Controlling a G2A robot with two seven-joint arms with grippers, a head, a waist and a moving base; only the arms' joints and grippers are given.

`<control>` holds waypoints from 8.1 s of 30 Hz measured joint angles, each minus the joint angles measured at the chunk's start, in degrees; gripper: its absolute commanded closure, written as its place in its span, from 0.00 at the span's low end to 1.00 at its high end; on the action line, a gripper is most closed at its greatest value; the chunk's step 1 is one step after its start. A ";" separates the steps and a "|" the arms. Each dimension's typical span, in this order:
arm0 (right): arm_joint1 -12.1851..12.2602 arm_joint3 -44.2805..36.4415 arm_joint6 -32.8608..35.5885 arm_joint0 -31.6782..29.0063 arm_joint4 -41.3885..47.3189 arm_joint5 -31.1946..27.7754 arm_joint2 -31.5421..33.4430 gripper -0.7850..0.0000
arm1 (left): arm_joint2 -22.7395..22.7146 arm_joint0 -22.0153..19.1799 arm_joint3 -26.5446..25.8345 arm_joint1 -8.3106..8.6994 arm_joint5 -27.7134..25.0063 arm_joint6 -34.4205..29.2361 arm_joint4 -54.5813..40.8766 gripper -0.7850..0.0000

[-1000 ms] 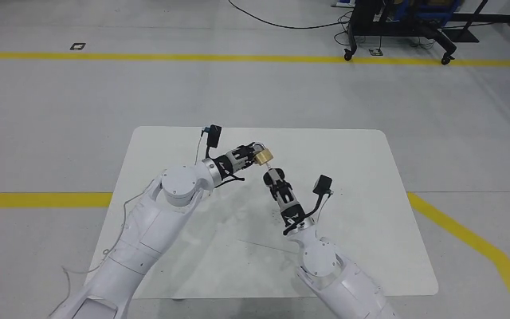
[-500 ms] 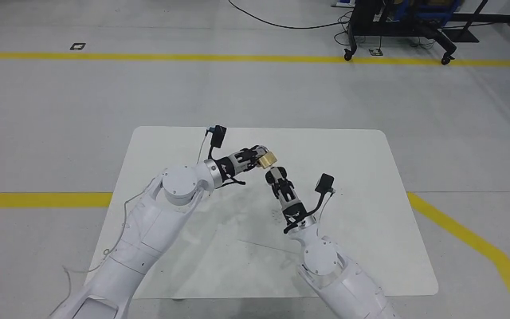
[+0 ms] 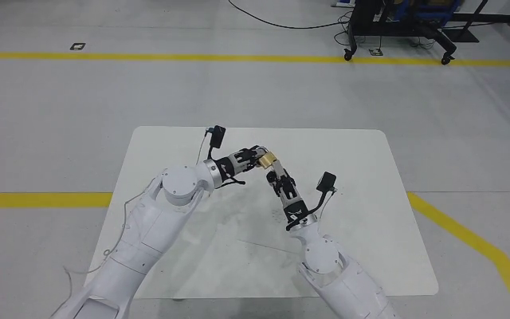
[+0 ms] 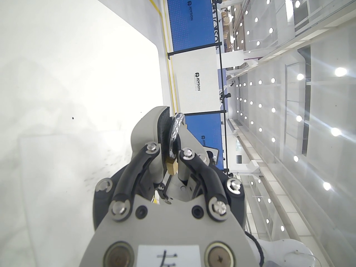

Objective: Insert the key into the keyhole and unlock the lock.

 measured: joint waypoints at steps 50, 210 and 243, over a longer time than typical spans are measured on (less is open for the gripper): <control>1.48 -11.24 26.66 -5.79 33.15 12.36 10.53 1.00 | -3.27 1.20 0.84 -1.50 -1.97 -7.14 -13.08 1.00; 3.27 -24.91 -9.14 -27.06 -55.60 1.65 38.49 0.00 | 10.53 -0.19 -1.64 -2.38 -2.12 -21.40 29.39 1.00; 3.26 -24.91 -9.14 -27.07 -55.60 1.65 38.50 0.00 | 0.17 2.16 -15.35 -0.03 -6.86 -17.56 30.08 0.00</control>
